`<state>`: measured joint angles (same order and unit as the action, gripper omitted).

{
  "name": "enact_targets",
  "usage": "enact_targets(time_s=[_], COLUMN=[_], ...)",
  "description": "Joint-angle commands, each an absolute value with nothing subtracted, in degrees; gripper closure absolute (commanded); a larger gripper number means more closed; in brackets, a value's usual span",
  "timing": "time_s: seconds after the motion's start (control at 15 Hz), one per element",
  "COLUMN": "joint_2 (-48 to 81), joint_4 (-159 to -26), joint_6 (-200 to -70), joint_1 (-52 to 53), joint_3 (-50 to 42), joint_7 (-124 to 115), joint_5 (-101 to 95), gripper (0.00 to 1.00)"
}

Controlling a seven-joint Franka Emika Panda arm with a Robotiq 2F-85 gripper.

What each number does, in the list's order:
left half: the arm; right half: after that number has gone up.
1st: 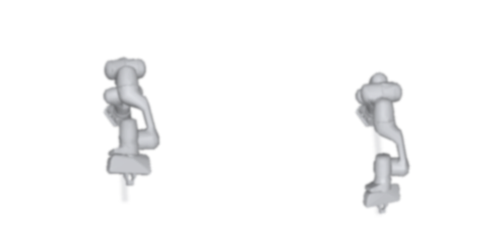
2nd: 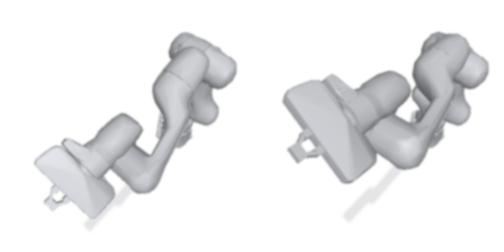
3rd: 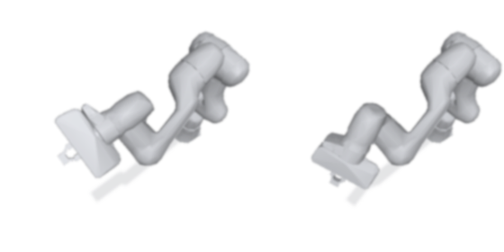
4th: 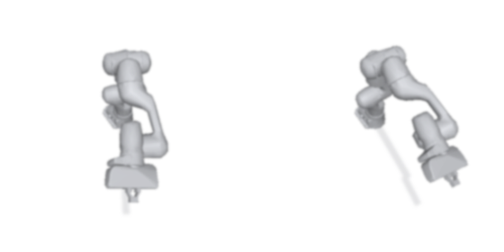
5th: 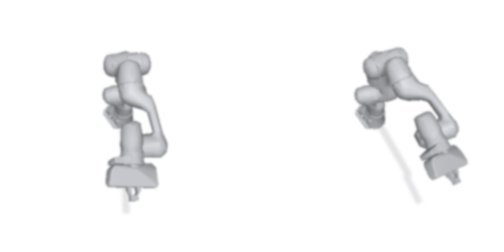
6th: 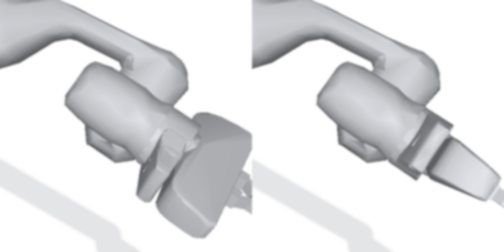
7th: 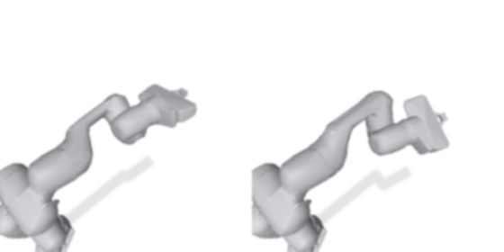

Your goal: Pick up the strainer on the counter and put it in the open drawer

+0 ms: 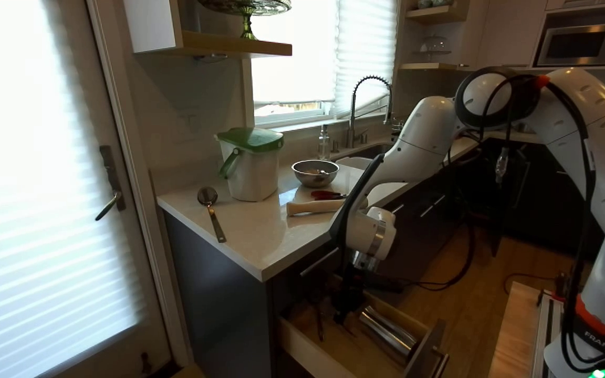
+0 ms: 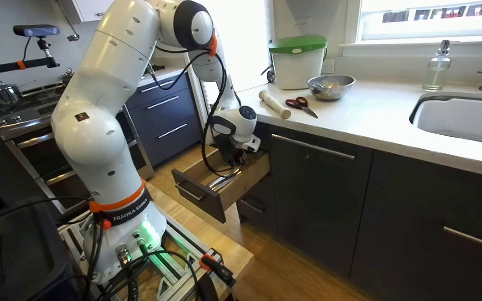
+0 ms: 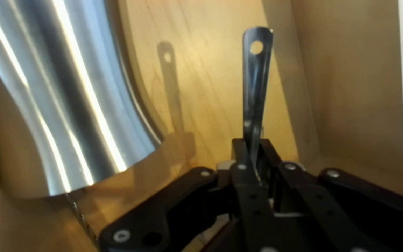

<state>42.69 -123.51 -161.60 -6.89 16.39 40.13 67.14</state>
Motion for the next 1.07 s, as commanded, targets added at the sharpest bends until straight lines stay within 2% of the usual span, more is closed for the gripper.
enact_targets(time_s=[0.0,0.13,0.2,0.33,0.73,0.87,1.0], joint_2=[43.41,43.43,43.39,42.79,37.88,35.27,32.64], joint_4=[-124.15,-124.58,-124.8,-125.94,-131.85,-134.35,-136.86], joint_6=[-164.86,-165.18,-165.33,-165.15,-163.52,-163.11,-162.43], joint_1=[-7.7,-7.4,-7.36,-7.14,-7.53,-8.01,-7.97], joint_3=[17.62,17.37,17.28,16.9,17.98,19.3,20.25], joint_7=[42.15,41.84,41.86,41.83,48.58,52.56,54.08], joint_5=[71.15,71.37,71.4,70.33,68.53,69.08,69.39], gripper=[0.97,0.97,0.63,0.57,0.11,0.0,0.0])
